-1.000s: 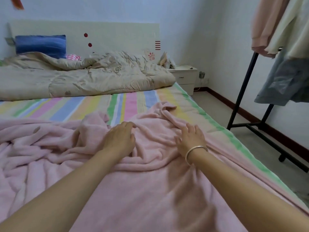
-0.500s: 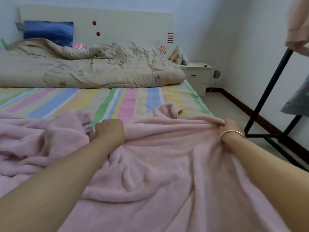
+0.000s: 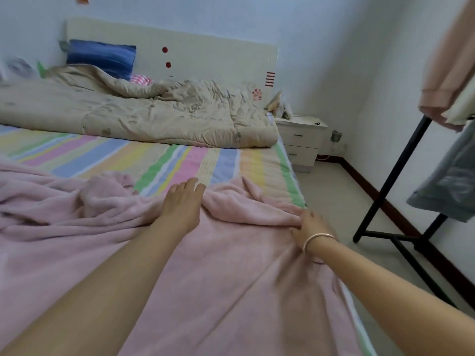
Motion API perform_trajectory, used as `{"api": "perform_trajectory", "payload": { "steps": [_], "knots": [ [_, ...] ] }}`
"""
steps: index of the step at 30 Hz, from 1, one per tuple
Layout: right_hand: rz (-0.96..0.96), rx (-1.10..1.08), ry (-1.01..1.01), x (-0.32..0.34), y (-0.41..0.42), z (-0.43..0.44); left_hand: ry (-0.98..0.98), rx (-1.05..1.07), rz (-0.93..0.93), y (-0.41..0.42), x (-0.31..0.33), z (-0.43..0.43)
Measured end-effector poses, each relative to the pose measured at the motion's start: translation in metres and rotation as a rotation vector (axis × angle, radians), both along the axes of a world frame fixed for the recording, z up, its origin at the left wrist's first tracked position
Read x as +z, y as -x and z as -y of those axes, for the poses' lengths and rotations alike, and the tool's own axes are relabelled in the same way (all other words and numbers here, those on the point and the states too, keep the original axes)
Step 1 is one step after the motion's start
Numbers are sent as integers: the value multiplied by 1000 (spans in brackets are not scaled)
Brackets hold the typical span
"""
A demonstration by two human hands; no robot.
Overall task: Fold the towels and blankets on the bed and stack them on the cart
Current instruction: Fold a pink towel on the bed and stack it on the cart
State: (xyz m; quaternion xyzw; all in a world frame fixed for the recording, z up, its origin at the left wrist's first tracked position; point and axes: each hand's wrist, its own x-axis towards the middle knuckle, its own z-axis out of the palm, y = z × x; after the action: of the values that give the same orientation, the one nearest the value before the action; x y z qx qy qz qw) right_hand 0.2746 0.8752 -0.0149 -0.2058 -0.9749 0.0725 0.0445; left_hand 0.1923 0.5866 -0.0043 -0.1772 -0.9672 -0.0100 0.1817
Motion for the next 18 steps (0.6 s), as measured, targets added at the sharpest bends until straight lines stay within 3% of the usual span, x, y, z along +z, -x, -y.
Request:
{"api": "perform_trajectory", "payload": {
  "steps": [3, 9, 13, 18],
  "knots": [
    [21, 120, -100, 15, -7, 25, -24, 18, 88, -32, 10, 17],
    [43, 230, -63, 30, -8, 60, -102, 99, 252, -67, 12, 54],
    [1, 210, 1, 25, 12, 69, -287, 95, 283, -41, 8, 64],
    [-41, 126, 139, 21, 68, 58, -363, 77, 250, 24, 19, 47]
  ]
}}
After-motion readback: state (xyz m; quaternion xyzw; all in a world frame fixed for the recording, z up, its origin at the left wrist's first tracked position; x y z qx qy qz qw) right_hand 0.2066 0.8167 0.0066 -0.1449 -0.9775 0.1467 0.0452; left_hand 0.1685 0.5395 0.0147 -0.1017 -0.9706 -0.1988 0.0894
